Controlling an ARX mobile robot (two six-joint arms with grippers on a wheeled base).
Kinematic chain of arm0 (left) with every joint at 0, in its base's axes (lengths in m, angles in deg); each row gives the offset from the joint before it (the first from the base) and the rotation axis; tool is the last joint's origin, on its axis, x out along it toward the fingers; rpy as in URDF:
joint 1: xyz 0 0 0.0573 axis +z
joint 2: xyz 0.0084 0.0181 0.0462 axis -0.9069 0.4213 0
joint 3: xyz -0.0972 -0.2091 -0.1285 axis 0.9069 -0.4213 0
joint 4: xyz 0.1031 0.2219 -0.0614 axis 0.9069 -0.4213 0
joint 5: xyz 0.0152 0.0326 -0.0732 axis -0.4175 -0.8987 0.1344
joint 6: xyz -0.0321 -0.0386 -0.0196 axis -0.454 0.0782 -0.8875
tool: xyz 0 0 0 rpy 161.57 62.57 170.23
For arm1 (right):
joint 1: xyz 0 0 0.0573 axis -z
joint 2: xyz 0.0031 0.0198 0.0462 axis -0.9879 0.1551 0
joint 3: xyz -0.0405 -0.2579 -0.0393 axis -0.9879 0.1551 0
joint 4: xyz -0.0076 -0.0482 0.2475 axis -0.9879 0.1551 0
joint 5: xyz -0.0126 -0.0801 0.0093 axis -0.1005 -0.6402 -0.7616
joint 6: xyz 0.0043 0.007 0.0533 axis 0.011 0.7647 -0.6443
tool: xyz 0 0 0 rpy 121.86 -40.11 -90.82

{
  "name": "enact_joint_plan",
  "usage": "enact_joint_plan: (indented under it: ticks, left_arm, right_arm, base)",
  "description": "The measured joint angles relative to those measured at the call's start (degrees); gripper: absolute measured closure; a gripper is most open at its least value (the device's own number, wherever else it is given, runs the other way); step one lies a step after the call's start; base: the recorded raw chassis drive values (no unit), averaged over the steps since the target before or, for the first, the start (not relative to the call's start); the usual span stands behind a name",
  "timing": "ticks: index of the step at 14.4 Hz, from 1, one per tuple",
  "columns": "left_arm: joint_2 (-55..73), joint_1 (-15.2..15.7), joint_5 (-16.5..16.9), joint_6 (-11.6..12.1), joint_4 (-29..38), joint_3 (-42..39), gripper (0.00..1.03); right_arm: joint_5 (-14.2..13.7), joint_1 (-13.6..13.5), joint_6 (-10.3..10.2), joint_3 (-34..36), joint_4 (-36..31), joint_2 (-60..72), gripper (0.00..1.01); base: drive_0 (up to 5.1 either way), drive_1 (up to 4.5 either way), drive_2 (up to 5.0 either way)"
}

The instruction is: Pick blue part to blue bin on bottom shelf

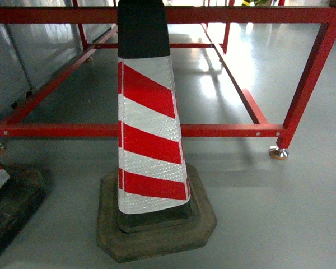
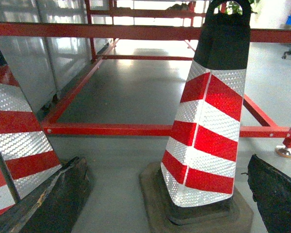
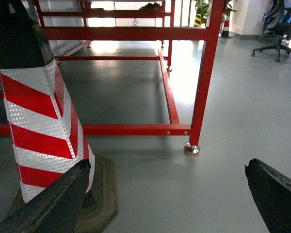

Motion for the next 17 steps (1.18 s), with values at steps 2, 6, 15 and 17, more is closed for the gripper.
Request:
enact_joint_plan:
  ticks: [2,6,15,17]
  left_arm:
    - [0.0,0.0,0.0,0.0,-0.1,0.0,0.05]
    - [0.0,0.0,-0.1,0.0,0.0,0.0,0.05]
    - [0.0,0.0,0.0,0.0,0.0,0.0,0.05]
    - [0.0,0.0,0.0,0.0,0.0,0.0,0.05]
  right_arm:
    - [0.0,0.0,0.0,0.0,0.1,0.0,0.03]
    - [0.0,0.0,0.0,0.0,0.0,0.0,0.03]
    - [0.0,0.0,0.1,0.0,0.0,0.0,0.03]
    - [0.1,0.0,0.1,0.0,0.0,0.0,0.03]
  base:
    - [0.0,0.0,0.0]
    - [0.0,0.0,0.0]
    - [0.0,0.0,0.0]
    - [0.0,0.0,0.0]
